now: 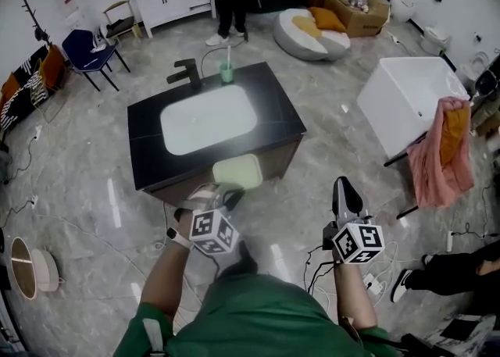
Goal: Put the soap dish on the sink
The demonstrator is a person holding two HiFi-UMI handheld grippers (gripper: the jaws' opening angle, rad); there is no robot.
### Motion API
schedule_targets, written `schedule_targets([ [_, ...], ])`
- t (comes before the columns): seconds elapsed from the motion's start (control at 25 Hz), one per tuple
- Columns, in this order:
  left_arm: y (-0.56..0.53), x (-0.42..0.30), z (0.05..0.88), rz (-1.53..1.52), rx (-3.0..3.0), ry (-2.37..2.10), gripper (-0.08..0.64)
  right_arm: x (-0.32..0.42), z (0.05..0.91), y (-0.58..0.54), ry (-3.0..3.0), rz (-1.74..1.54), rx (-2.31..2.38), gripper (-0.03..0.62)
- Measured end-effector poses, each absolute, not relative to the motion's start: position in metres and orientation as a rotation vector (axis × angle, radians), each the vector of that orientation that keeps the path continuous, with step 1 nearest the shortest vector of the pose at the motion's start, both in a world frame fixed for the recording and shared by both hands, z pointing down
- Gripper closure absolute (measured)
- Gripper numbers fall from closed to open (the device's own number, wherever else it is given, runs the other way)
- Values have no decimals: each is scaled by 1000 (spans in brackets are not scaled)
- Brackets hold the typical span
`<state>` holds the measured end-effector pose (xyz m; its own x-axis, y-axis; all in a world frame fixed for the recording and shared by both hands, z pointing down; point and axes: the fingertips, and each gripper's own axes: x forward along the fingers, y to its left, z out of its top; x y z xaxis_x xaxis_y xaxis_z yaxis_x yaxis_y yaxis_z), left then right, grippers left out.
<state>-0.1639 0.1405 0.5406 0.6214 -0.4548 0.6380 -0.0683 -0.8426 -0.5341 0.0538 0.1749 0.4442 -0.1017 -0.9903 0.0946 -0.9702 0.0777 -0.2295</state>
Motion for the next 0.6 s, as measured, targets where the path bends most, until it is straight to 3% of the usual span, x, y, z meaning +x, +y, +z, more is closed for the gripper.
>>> schedule_targets([
  [0.6, -11, -178, 557, -1081, -2446, 365, 537, 23, 453, 22, 2296, -390, -2099, 572],
])
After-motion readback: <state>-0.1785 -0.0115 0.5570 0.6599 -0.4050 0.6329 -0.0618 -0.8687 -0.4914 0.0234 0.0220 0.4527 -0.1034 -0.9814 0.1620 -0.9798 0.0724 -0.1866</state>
